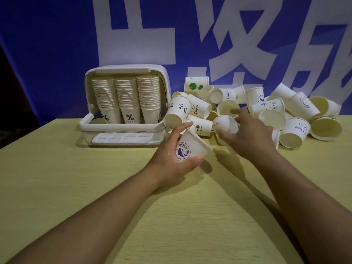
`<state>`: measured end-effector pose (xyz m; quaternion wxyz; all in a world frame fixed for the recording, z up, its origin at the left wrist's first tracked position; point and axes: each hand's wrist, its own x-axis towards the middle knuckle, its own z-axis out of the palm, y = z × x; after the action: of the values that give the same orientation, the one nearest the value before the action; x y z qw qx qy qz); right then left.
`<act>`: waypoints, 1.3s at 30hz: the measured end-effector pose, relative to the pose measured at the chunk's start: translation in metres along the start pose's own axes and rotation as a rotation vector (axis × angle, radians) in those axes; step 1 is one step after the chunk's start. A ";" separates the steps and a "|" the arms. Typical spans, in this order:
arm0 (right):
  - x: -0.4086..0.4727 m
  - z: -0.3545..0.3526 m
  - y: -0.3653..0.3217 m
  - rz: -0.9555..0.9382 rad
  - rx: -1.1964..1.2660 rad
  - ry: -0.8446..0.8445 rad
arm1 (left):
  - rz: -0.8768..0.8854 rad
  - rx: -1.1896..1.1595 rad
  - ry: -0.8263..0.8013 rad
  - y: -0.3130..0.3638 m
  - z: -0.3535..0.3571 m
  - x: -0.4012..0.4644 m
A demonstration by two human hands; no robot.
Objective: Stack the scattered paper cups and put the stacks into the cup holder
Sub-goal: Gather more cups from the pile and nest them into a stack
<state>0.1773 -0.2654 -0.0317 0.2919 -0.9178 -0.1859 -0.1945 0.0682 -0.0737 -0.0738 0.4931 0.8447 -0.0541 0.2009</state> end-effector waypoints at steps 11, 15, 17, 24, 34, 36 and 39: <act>-0.014 0.009 -0.017 -0.249 0.662 0.154 | -0.002 -0.040 -0.153 0.001 0.000 -0.004; -0.019 0.014 -0.025 -0.199 0.794 0.082 | -0.009 -0.061 -0.129 0.003 -0.003 -0.004; -0.021 0.018 -0.027 -0.141 0.874 0.094 | 0.009 -0.041 -0.116 0.006 -0.004 -0.005; -0.021 0.020 -0.030 -0.056 1.017 -0.057 | 0.024 -0.019 -0.036 0.005 -0.002 -0.004; -0.026 0.029 -0.033 -0.141 0.873 -0.114 | -0.025 0.057 0.227 -0.005 -0.013 0.001; -0.029 0.029 -0.033 -0.172 0.820 -0.157 | -0.034 0.140 0.255 -0.006 -0.017 0.002; -0.031 0.036 -0.032 -0.211 0.673 -0.190 | -0.064 0.158 0.343 -0.008 -0.023 0.007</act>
<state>0.1450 -0.2265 -0.0588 0.5373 -0.7602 -0.3593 -0.0654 0.0707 -0.0494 -0.0674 0.4334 0.8354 0.0733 0.3299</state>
